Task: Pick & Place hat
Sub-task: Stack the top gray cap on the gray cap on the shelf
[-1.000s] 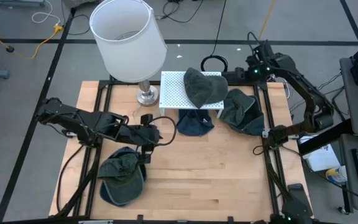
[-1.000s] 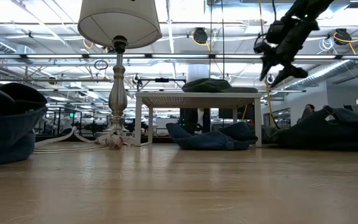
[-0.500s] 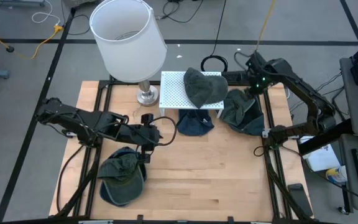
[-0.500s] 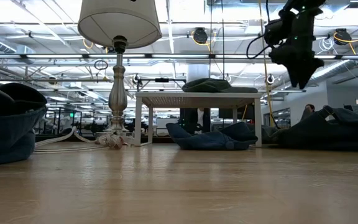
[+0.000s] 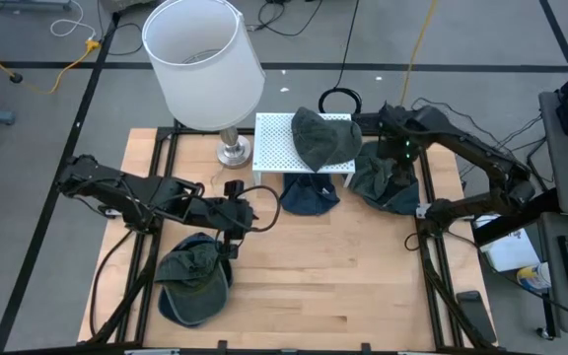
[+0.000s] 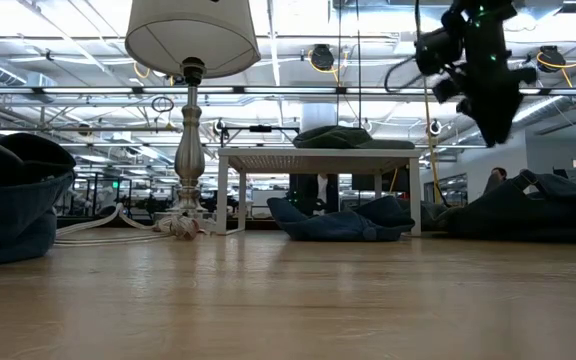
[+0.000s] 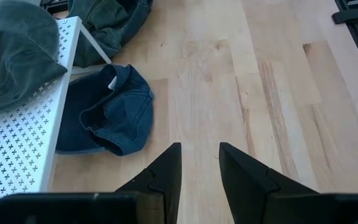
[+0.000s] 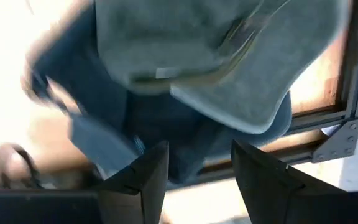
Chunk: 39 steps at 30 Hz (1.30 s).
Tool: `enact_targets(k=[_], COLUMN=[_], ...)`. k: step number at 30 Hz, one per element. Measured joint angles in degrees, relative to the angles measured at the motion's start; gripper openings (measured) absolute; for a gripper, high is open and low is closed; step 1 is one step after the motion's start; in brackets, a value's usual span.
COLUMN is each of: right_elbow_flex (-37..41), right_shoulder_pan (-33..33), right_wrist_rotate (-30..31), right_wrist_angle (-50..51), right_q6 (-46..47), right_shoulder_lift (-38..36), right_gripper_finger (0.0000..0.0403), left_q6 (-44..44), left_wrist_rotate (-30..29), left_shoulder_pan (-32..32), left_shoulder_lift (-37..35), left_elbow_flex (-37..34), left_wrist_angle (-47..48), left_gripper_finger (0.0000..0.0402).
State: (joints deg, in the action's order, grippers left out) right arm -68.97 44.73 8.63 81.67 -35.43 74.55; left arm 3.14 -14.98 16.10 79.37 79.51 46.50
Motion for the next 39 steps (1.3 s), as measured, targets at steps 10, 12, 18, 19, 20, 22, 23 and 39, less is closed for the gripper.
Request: enact_targets(k=[10,12,18,19,20,22,23,39], right_elbow_flex=[17.67,19.31,20.61,20.61,20.61,20.74,21.08,26.54], right_shoulder_pan=[-6.75,-8.34,-11.71,-11.96,-12.24,-12.76,-12.97,-15.50], right_wrist_rotate=[14.28,16.58,21.16,19.22,17.44,15.55,15.62,23.12], right_wrist_angle=[-12.52,-14.79,-19.76,-20.22,-20.57,-21.63,-22.86,-25.91], right_q6=[-7.28,-8.13,-9.62,-10.36,-11.38,-12.92,-13.44,-10.96], right_shoulder_lift=[-1.93,-1.94,-1.96,-1.96,-1.95,-1.93,-1.96,-3.44], right_gripper_finger=[0.0165,0.0162,0.0160,0.0160,0.0159,0.0158,0.0157,0.0021], left_q6=[0.13,0.13,0.13,0.13,0.13,0.13,0.13,0.07], left_wrist_rotate=[0.13,0.13,0.15,0.15,0.17,0.68,1.16,2.08], left_shoulder_pan=[0.04,0.04,0.04,0.04,0.04,0.04,0.04,0.04], left_shoulder_lift=[0.01,0.01,0.00,0.00,0.01,0.00,0.00,0.00], left_elbow_flex=[0.01,0.02,0.00,0.00,0.01,0.02,0.02,0.02], left_wrist_angle=[0.02,0.02,0.02,0.02,0.02,0.02,0.02,0.02], left_gripper_finger=[0.0113,0.0113,0.0113,0.0113,0.0113,0.0113,0.0113,0.0113])
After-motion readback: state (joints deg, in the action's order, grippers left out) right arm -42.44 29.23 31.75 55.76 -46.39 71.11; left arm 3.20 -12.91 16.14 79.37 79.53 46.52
